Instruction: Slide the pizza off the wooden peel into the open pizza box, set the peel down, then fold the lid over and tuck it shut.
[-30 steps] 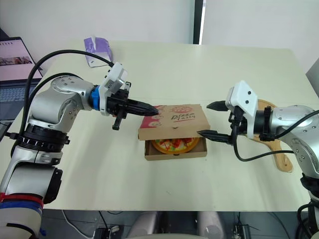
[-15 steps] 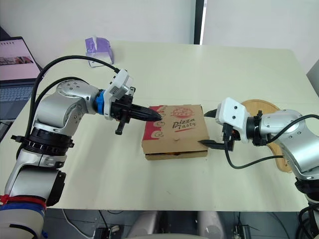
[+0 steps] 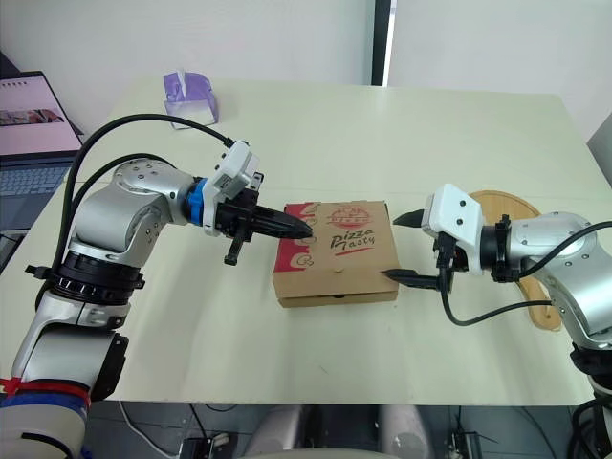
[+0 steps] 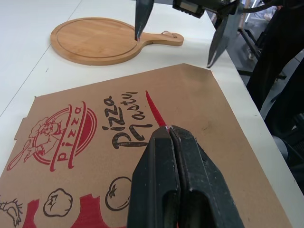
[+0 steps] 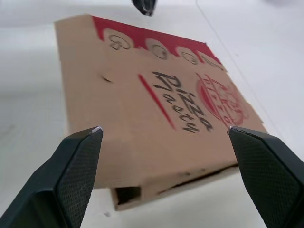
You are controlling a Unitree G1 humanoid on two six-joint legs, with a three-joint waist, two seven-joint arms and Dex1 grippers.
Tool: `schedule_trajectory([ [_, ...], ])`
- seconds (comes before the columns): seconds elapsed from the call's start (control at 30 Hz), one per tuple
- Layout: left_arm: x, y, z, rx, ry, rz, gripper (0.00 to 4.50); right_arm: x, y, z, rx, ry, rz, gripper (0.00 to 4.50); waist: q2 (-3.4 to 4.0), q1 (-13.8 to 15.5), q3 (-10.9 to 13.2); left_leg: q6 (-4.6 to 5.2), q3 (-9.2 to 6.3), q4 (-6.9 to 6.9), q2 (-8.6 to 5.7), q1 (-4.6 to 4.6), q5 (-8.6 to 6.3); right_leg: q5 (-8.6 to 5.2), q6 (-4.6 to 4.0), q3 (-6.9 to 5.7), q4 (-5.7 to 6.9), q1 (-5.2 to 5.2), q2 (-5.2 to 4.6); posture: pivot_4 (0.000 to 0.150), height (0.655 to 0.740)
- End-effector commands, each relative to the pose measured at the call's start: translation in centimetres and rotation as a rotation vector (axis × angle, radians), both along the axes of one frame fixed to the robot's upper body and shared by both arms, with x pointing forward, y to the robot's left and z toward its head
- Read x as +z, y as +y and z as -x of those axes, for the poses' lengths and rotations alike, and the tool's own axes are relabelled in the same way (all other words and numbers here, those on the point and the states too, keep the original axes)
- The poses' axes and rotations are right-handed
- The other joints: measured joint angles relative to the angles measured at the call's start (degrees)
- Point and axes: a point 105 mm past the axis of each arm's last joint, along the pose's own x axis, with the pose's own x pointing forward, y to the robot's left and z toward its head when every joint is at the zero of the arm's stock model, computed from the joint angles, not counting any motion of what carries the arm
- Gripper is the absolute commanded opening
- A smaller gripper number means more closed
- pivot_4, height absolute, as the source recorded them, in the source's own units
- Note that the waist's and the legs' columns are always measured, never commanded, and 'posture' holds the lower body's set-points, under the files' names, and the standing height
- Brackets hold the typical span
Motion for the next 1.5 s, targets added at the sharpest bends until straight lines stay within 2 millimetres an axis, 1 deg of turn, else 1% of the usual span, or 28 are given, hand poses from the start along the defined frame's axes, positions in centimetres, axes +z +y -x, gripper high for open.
schedule_trajectory([
  [0.03,0.5,-0.2,0.2,-0.014,-0.037,0.007,0.01,-0.2,0.5,0.5,0.025,-0.032,0.028,4.50,0.00,0.0,0.0,0.00,0.00,0.00,0.00,0.00,0.00,0.00,0.00,0.00,0.00,0.00,0.00,0.150,0.7251],
  [0.27,0.4,-0.2,0.4,-0.022,-0.029,0.006,0.01,-1.4,0.9,-0.2,0.037,-0.107,0.106,4.50,0.00,0.0,0.0,0.00,0.01,0.00,0.00,0.00,0.00,0.00,0.00,0.00,0.01,-0.01,0.00,0.150,0.7251],
  [0.53,0.2,-0.3,0.7,-0.035,-0.021,0.002,0.01,-1.6,1.6,-1.1,0.042,-0.182,0.122,4.50,0.00,-0.1,0.0,-0.01,0.01,0.02,-0.01,0.00,0.00,0.00,0.00,0.00,0.02,-0.01,0.00,0.150,0.7251],
  [0.7,-0.1,-0.4,1.0,-0.045,-0.018,-0.004,0.01,-1.4,1.7,-1.7,0.030,-0.227,0.125,4.50,0.00,-0.1,0.0,-0.01,0.01,0.02,-0.01,0.01,0.00,0.00,0.00,0.00,0.04,-0.01,0.00,0.150,0.7251],
  [0.9,-0.9,-0.4,1.4,-0.060,-0.014,-0.027,0.01,-1.2,1.9,-2.2,0.011,-0.263,0.113,4.50,0.01,-0.1,0.0,-0.01,0.02,0.03,-0.01,0.03,0.01,0.00,0.00,0.01,0.08,-0.01,0.00,0.150,0.7251],
  [1.1,-2.4,-0.1,1.7,-0.072,0.001,-0.085,0.01,-2.1,2.1,-1.8,0.017,-0.250,0.125,4.50,0.01,-0.1,0.0,-0.01,0.04,0.07,-0.02,0.05,0.01,0.00,-0.01,0.03,0.14,-0.01,0.00,0.150,0.7251],
  [1.27,-3.5,0.3,1.8,-0.073,0.008,-0.117,0.01,-2.4,2.1,-1.6,0.004,-0.254,0.122,4.50,0.01,-0.1,0.0,-0.01,0.06,0.11,-0.03,0.06,0.01,0.00,-0.01,0.05,0.25,-0.02,0.00,0.150,0.7251],
  [1.33,-3.6,0.4,1.8,-0.073,0.008,-0.117,0.01,-2.4,2.0,-1.5,0.003,-0.252,0.118,4.50,0.01,-0.1,0.0,-0.01,0.06,0.16,-0.03,0.06,0.01,0.00,-0.01,0.05,0.29,-0.02,0.00,0.150,0.7251],
  [1.4,-3.6,0.4,1.7,-0.069,0.007,-0.117,0.01,-2.0,2.0,-1.2,0.005,-0.251,0.088,4.50,0.01,-0.1,0.0,0.00,0.06,0.24,-0.03,0.06,0.00,0.00,-0.01,0.05,0.36,-0.02,0.00,0.150,0.7251],
  [1.5,-3.6,0.5,1.6,-0.064,0.004,-0.117,0.01,-0.6,1.1,-0.9,-0.026,-0.203,0.007,4.50,0.01,-0.1,0.0,0.01,0.05,0.35,-0.04,0.04,-0.01,0.00,-0.02,0.06,0.44,-0.02,0.00,0.150,0.7251],
])
